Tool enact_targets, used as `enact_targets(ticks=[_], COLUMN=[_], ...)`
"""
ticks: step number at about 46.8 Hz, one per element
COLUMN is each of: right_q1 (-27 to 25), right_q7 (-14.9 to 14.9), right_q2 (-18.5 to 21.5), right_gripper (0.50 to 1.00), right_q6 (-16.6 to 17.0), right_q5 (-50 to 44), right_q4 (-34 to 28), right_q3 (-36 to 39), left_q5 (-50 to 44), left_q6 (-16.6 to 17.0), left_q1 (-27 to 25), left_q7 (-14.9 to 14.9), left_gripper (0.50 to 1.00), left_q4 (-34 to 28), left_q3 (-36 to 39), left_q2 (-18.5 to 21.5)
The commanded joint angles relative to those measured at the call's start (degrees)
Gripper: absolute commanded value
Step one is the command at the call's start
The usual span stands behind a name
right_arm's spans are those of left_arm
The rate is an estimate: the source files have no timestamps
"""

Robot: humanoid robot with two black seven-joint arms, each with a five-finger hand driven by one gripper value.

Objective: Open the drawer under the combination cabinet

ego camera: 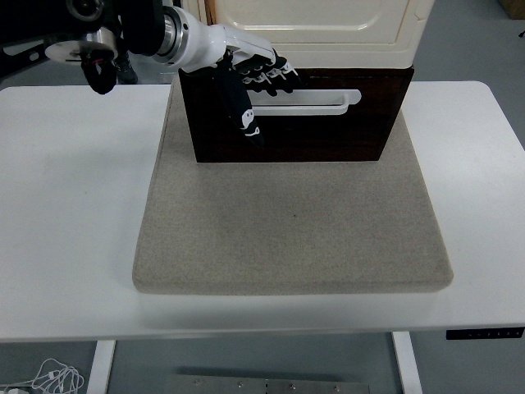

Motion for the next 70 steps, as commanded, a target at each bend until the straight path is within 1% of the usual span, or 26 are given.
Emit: enact_targets(ticks=[1,6,14,22,27,34,51,70], right_q1=[0.01,0.01,0.01,0.01,0.01,0.01,0.01,0.01], right_q7=[0.00,0.00,0.00,0.00,0.00,0.00,0.00,0.00], right_q2=[0.00,0.00,0.00,0.00,0.00,0.00,0.00,0.00], right_gripper=[0.926,0.926,0.926,0.926,0.926,0.926,0.926,0.926], right_q6=[0.00,0.00,0.00,0.00,0.00,0.00,0.00,0.00], right_q5=[0.00,0.00,0.00,0.00,0.00,0.00,0.00,0.00], right_q4=[0.00,0.00,0.00,0.00,0.00,0.00,0.00,0.00], right_q3=[0.00,0.00,0.00,0.00,0.00,0.00,0.00,0.00], left_q5=[0.01,0.10,0.18,0.18,0.18,0.27,1.06,1.15], left_q6=[1.10,2.77,3.21,6.11,6.64,8.22,9.19,9.19], left_q1=[0.51,1.12,1.21,1.83,1.92,2.00,3.85,4.38], left_q7=[0.04,0.13,0.13,0.13,0.13,0.13,0.13,0.13], left_gripper=[1.000,1.000,1.000,1.000,1.000,1.000,1.000,1.000], left_q4=[0.10,0.18,0.27,0.27,0.36,0.53,1.15,2.91], left_q3=[-0.02,0.06,-0.02,-0.02,0.07,0.07,0.15,0.33], left_q2=[-0.85,-1.73,-2.08,-3.22,-3.40,-3.49,-4.98,-5.07])
